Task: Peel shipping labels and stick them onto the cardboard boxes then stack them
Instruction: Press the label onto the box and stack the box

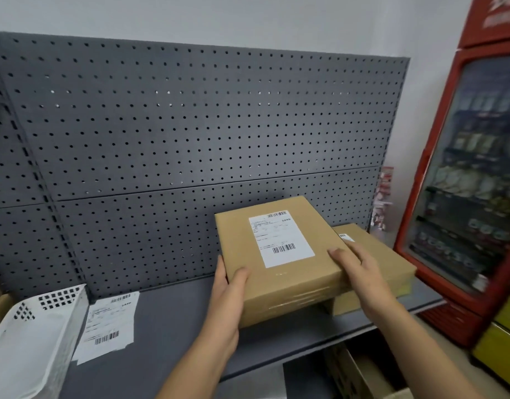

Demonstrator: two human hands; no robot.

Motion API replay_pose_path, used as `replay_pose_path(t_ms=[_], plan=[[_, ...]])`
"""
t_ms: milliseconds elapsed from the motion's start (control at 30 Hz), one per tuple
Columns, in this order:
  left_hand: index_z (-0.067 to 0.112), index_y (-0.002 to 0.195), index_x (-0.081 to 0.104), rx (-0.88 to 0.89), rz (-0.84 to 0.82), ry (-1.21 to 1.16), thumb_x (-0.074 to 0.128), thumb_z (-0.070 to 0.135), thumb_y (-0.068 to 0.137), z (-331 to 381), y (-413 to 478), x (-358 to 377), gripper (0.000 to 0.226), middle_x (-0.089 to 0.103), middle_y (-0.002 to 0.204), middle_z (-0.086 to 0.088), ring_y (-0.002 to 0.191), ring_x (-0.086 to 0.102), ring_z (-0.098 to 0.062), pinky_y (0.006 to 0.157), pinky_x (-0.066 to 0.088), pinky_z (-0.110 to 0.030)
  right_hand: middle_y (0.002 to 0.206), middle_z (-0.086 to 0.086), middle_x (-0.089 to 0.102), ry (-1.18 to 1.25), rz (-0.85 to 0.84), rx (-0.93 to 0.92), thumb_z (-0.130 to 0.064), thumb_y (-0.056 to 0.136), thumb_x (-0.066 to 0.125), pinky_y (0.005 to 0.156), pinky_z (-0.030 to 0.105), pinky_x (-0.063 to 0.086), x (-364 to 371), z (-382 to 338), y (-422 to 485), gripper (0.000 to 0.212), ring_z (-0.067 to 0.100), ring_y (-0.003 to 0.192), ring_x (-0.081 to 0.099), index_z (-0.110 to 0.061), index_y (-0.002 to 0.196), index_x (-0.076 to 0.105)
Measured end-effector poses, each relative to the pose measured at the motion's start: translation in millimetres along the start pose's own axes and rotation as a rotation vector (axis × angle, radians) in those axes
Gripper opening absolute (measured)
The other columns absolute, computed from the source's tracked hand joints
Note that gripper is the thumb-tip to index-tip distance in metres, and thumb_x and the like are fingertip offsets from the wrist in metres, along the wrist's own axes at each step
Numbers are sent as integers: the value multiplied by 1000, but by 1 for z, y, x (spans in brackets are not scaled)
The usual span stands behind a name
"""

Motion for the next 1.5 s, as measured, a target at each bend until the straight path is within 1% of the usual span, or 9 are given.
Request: replay_pose_path(t_ms=[133,267,433,700,800,1033,1300,1433,1500], plan=[[44,142,51,3,-46,-15,54,18,103,-4,4,51,47,77,117,16,107,73,-10,94,57,-34,127,-5,65,-59,61,-22,-52,78,71,87,28,43,-44,1,24,63,10,114,58,-23,133,63],[41,145,49,-27,-77,14,52,18,103,-11,14,94,48,77,114,16,99,74,-6,75,55,-23,115,-1,72,-67,92,-7,-37,89,70,81,31,44,-85,4,50,30,18,107,63,-23,116,73],[40,163,16,-76,-114,55,54,25,104,-18,27,146,72,64,116,25,102,63,1,69,46,-17,111,-2,72,-93,117,18,-28,95,65,81,32,43,-127,10,80,18,13,99,61,-24,110,75],[34,166,7,-128,-148,121,58,33,103,-35,50,194,81,60,120,23,99,57,11,69,40,-9,100,-4,66,-73,130,99,-27,96,65,74,33,41,-168,28,121,14,12,89,56,-21,104,76],[36,165,6,-127,-151,124,64,41,100,-40,56,200,87,57,137,17,107,58,6,80,43,-14,103,-2,67,-59,129,119,-27,96,66,76,34,43,-175,38,131,17,13,91,57,-20,106,76],[39,164,13,-74,-152,158,66,50,96,-45,69,205,87,56,147,14,124,60,-5,103,46,-27,96,-4,74,-35,122,93,-26,95,66,77,33,44,-178,47,147,15,14,91,62,-23,101,79],[38,164,16,-84,-152,189,61,46,100,-56,79,207,79,58,145,13,122,62,-4,84,47,-15,106,-4,78,-27,129,41,-29,94,69,84,31,49,-185,57,148,21,13,103,68,-24,113,77],[31,163,23,-39,-140,195,65,40,100,-53,74,205,76,63,136,17,109,63,8,74,47,-7,107,-8,73,-297,287,-129,-30,92,73,81,25,47,-192,45,141,26,-1,100,62,-19,115,76],[28,158,34,-17,-134,217,69,38,98,-49,75,203,70,65,124,23,106,64,9,80,50,-10,109,-6,73,-414,331,-191,-31,92,72,84,26,48,-189,36,136,29,3,98,64,-18,118,74]])
Point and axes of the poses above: each hand's wrist, its own y-axis towards the middle knuckle, its own x-axis out of the palm, z = x × y, the point moved 5 cm from there along y, towards the middle knuckle
